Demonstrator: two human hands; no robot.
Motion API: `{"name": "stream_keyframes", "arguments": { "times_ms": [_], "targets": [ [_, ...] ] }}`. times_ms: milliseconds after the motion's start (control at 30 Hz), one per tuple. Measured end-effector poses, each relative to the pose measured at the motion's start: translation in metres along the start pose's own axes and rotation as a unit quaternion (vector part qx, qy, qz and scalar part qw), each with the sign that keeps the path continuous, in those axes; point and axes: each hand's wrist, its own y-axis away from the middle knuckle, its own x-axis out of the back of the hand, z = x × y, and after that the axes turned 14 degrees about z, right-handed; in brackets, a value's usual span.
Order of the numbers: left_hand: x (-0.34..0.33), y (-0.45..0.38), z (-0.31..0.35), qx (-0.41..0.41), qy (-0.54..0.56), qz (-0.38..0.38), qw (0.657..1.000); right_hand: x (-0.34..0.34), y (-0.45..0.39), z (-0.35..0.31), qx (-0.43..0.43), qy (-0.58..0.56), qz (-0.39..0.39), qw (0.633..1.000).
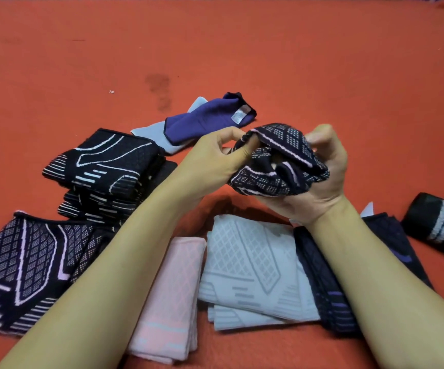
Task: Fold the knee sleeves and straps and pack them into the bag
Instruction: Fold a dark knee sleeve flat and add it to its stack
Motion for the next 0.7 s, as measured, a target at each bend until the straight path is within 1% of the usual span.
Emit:
{"name": "stream_keyframes", "arguments": {
  "times_ms": [67,133,233,300,400,500,567,633,700],
  "targets": [
    [-0.002,0.0,0.0,-0.005,-0.011,0.006,1.0,-0.001,0.003,0.001,-0.004,0.011,-0.009,1.0],
    [-0.001,0.0,0.001,-0.005,-0.011,0.034,0.999,-0.002,0.002,0.004,-0.007,0.062,-0.008,0.998],
    [0.009,0.0,-0.004,-0.014,-0.014,0.097,0.995,-0.003,-0.005,0.008,0.003,0.168,0.042,0.985],
    [0.014,-0.002,-0.008,-0.012,-0.015,0.12,0.993,-0.004,-0.01,0.012,0.029,0.216,0.083,0.972],
    [0.011,-0.002,-0.009,-0.005,-0.02,0.14,0.99,-0.005,-0.014,0.017,0.066,0.213,0.164,0.961],
    [0.008,-0.002,-0.004,0.004,-0.035,0.168,0.985,-0.003,-0.014,0.014,0.083,0.168,0.215,0.959],
    [0.009,-0.004,-0.003,-0.005,-0.031,0.172,0.985,-0.002,-0.012,0.008,0.066,0.118,0.198,0.971],
    [0.006,-0.002,0.0,-0.022,-0.032,0.16,0.986,0.001,-0.011,0.006,0.034,0.068,0.134,0.988],
    [0.001,-0.002,0.001,-0.037,-0.042,0.138,0.989,0.003,-0.009,0.005,0.01,0.059,0.075,0.995]
  ]
}}
